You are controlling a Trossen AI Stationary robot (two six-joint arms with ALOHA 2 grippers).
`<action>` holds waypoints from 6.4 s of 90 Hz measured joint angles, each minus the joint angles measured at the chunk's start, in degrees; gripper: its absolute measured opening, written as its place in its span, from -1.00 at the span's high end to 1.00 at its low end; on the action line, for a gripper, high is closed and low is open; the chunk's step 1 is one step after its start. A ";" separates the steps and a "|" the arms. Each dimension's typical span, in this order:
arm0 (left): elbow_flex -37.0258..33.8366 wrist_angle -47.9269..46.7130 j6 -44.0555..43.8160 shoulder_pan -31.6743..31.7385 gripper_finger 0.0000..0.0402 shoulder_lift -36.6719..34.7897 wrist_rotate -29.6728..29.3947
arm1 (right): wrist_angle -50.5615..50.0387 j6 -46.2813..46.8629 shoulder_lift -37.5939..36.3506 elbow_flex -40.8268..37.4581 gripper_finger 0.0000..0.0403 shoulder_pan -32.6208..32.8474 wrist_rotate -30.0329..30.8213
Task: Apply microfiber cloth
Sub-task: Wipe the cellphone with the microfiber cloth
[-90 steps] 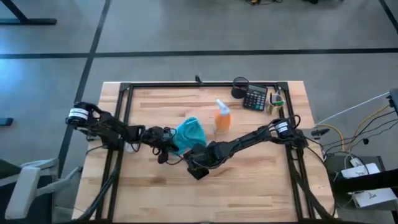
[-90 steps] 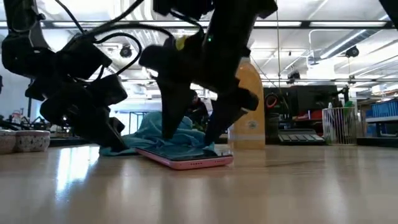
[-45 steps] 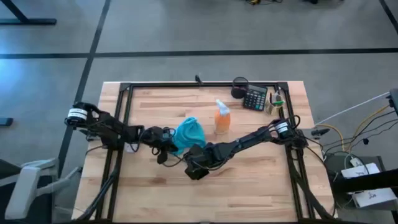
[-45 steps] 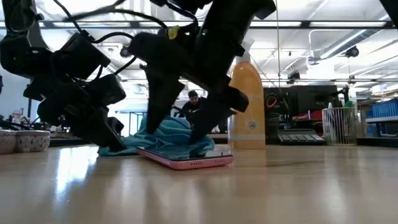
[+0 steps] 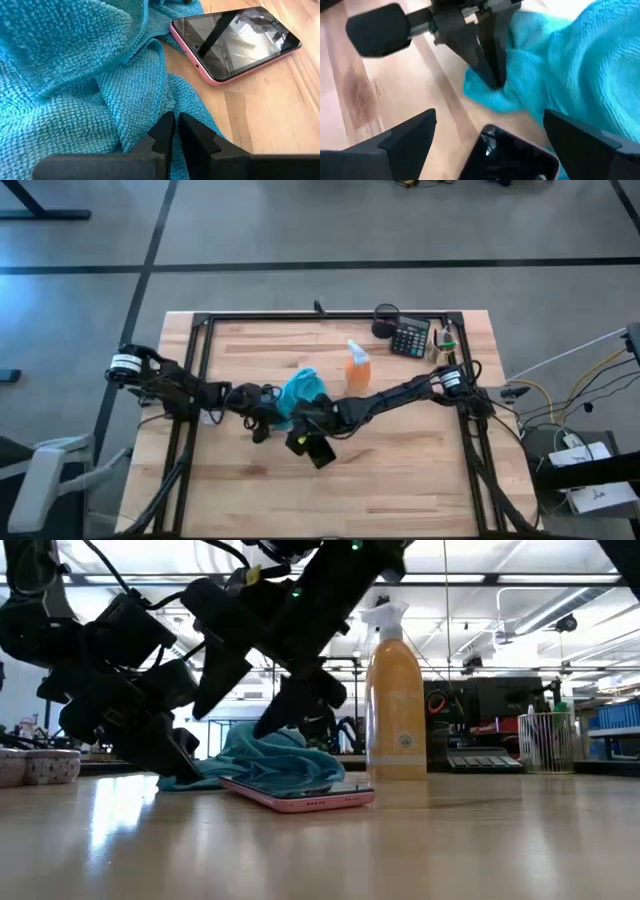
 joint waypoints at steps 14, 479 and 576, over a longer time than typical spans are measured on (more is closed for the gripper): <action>0.01 0.27 0.02 0.01 0.90 0.00 0.02 | 0.46 2.02 2.13 -0.10 -0.52 -1.38 -3.47; 1.22 10.19 12.49 -5.62 0.90 0.62 -22.10 | -38.51 -3.83 -27.89 -23.56 1.00 0.80 18.64; 22.64 20.46 25.53 11.06 0.90 15.74 -24.25 | -7.43 -17.46 -33.15 -40.16 1.00 -4.34 17.71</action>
